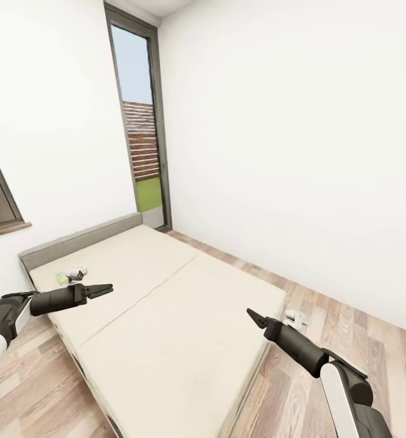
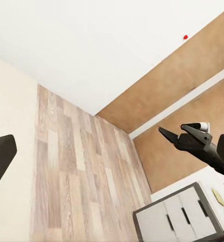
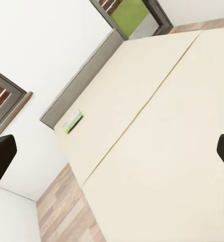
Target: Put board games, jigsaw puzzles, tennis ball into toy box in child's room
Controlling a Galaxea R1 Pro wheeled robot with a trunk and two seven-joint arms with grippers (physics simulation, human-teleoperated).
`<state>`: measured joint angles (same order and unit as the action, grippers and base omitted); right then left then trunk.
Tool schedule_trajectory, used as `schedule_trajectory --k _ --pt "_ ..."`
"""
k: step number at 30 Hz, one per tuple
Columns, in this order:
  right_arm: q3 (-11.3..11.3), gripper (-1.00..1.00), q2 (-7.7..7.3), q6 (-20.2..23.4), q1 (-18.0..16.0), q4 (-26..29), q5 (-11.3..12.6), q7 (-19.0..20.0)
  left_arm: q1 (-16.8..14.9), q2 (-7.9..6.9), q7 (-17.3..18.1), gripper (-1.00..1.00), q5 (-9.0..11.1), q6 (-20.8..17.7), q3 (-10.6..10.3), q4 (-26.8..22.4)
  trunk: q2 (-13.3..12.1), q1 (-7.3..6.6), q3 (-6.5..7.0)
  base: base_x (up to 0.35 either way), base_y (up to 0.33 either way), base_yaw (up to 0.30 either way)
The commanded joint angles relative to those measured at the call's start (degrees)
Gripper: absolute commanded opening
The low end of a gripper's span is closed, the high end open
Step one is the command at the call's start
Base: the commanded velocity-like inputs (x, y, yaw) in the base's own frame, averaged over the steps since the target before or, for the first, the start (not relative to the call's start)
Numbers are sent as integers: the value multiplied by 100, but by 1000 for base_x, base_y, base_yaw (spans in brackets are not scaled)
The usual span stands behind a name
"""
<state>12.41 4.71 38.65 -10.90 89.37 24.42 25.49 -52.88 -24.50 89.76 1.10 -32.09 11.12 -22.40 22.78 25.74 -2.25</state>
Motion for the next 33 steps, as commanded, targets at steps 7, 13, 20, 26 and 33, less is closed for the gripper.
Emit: schedule_trajectory --k 7,13,20,26,33 --pt "15 100 5 54 -8 2 19 17 -3 -2 24 100 -5 -64 4 -1 14 4 -14 0 88 -280" --pt "69 100 8 55 -8 2 19 17 -3 -2 24 100 -5 -67 4 -1 14 4 -14 0 244 -280" --pt "82 100 11 55 -8 2 19 17 -3 -2 24 100 -5 -65 4 -1 14 4 -14 0 270 -280" --pt "83 100 12 55 -8 2 19 17 -3 -2 24 100 -5 -66 4 -1 14 4 -14 0 273 -280" --pt "84 100 11 55 -8 2 19 17 -3 -2 24 100 -5 -63 4 -1 14 4 -14 -28 274 -280"
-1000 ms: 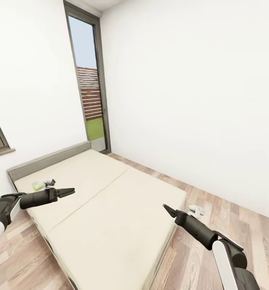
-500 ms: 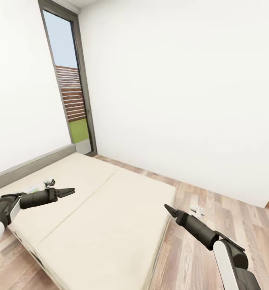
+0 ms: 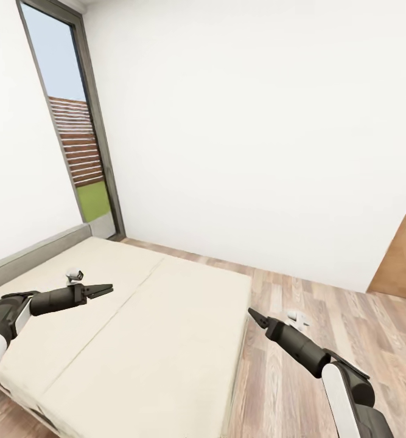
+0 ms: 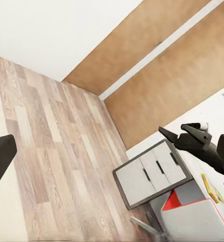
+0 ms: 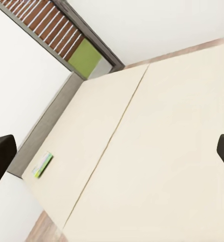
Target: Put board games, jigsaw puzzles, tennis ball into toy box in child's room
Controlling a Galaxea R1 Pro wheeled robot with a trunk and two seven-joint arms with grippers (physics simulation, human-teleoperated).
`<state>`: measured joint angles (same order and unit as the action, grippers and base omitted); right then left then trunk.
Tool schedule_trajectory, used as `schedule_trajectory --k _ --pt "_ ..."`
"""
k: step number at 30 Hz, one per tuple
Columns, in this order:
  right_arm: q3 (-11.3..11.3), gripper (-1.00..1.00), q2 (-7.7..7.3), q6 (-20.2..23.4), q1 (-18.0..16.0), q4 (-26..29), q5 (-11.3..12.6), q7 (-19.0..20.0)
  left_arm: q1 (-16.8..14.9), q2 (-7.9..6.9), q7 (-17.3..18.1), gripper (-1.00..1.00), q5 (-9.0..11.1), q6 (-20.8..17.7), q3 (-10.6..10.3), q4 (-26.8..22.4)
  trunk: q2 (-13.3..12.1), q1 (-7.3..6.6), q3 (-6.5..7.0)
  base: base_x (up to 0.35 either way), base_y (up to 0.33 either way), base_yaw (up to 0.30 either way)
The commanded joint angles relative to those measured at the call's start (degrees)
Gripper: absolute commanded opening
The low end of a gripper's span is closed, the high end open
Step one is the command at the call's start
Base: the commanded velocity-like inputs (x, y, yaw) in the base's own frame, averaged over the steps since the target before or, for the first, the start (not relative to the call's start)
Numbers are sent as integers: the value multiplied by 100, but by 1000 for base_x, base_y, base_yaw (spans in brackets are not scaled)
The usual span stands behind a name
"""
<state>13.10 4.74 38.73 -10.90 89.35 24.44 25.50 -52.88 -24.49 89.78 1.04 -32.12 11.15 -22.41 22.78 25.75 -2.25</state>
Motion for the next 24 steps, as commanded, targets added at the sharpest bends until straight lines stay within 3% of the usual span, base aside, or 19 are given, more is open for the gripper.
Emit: schedule_trajectory --k 1,16,24 --pt "16 100 8 47 -8 3 17 17 -3 -3 22 100 1 -62 1 0 14 3 -14 -102 276 -280" --pt "16 100 9 47 -8 3 17 17 -3 -3 22 100 1 -59 1 0 14 3 -14 -47 142 -280" --pt "16 100 9 47 -8 3 17 17 -3 -3 22 100 1 -64 1 0 14 3 -14 -1 248 -280"
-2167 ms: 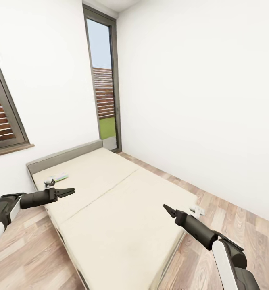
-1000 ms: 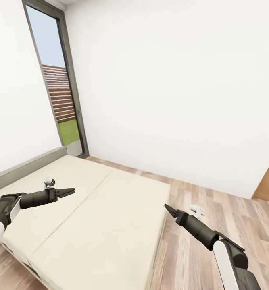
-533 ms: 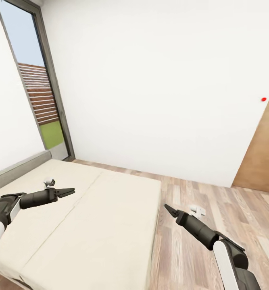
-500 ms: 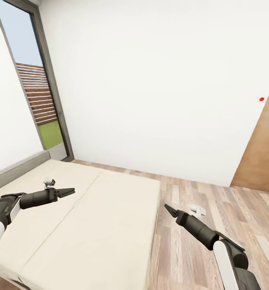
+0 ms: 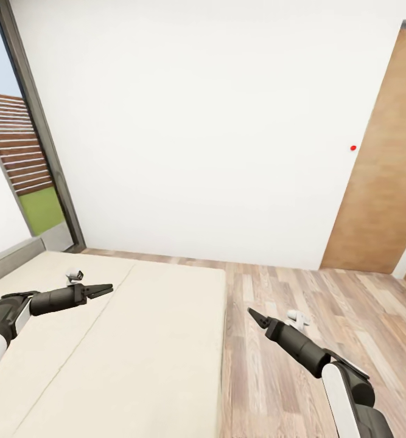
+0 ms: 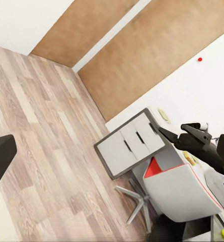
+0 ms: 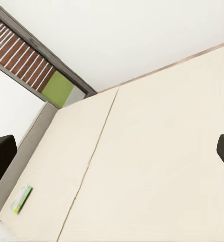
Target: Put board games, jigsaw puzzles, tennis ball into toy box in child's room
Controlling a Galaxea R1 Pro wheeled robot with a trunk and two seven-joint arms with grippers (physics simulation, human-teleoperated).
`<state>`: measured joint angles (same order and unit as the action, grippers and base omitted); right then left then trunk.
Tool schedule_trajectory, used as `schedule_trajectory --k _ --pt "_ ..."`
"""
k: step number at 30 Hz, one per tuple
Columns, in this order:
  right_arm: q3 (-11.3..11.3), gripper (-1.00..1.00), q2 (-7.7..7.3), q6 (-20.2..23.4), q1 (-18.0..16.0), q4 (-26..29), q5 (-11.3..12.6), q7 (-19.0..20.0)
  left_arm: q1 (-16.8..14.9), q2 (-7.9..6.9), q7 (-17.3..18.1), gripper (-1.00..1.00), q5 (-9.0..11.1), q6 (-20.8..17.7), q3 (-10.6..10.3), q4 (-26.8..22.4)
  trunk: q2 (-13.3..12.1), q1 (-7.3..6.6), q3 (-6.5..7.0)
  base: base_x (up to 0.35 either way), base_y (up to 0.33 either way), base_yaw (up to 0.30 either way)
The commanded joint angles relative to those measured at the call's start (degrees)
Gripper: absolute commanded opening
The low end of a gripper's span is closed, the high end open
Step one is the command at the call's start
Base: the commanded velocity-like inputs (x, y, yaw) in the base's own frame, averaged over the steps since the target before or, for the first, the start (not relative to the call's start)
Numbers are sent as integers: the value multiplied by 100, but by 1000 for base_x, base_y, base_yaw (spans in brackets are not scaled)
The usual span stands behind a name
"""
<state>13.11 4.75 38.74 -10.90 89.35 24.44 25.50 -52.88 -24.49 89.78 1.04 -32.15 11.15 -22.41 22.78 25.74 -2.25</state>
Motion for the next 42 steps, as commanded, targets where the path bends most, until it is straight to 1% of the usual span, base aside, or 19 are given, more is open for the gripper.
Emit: schedule_trajectory --k 1,11,14,35,42 --pt "15 100 6 46 -8 3 17 17 -3 -3 22 100 1 -59 1 0 13 4 -14 0 276 -280" --pt "16 100 3 45 -8 -1 18 17 -3 -3 22 100 1 -59 2 0 13 4 -14 0 281 -278" --pt "16 100 2 39 -8 -1 17 17 -3 -3 22 100 1 -59 1 0 13 4 -14 0 283 -158" --pt "21 100 9 42 -8 -6 17 -10 -4 -3 22 100 1 -57 1 0 13 4 -14 -22 283 -11" --pt "175 100 9 30 -8 -46 17 6 -3 -3 22 100 1 -56 1 0 13 4 -14 -75 283 0"
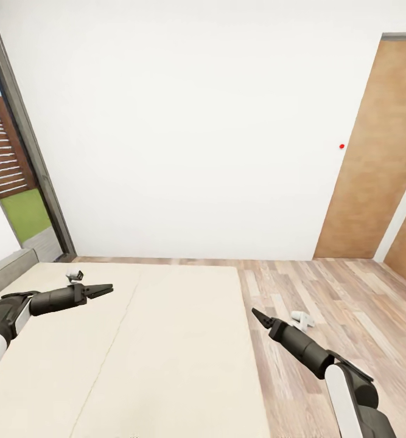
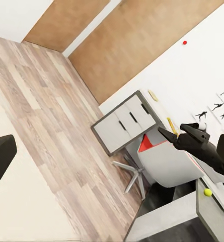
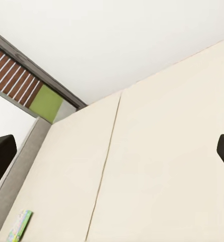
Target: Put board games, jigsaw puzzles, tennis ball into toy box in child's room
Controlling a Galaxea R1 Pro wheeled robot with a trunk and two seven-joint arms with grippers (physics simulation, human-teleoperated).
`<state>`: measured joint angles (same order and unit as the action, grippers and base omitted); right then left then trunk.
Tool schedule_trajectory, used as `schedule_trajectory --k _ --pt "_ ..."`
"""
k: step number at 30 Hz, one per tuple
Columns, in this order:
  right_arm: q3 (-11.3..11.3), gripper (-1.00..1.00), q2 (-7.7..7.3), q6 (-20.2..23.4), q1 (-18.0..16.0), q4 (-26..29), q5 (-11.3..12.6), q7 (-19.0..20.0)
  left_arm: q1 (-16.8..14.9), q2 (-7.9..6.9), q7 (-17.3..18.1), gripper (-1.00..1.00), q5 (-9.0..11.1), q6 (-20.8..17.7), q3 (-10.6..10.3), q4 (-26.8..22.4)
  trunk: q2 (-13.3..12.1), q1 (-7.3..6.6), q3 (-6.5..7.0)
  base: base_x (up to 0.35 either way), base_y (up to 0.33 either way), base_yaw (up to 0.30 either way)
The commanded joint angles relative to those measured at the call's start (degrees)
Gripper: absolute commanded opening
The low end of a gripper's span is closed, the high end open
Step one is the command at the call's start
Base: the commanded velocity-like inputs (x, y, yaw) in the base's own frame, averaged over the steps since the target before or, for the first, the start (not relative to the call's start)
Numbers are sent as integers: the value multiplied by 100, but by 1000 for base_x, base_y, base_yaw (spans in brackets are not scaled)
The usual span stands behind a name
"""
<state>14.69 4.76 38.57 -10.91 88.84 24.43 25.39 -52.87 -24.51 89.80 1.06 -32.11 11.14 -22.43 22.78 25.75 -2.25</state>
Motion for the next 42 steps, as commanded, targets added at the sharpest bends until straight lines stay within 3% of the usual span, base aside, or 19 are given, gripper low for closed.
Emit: schedule_trajectory --k 1,21,42 --pt "22 100 7 46 -7 5 18 17 -4 -1 20 100 0 -62 2 2 14 3 -14 -76 283 0" --pt "43 100 7 46 -7 2 18 19 -4 -1 20 100 0 -61 2 2 14 3 -14 -39 279 0" --pt "49 100 7 37 -7 -33 18 19 -4 -1 20 100 0 -59 6 2 14 3 -14 9 108 0"
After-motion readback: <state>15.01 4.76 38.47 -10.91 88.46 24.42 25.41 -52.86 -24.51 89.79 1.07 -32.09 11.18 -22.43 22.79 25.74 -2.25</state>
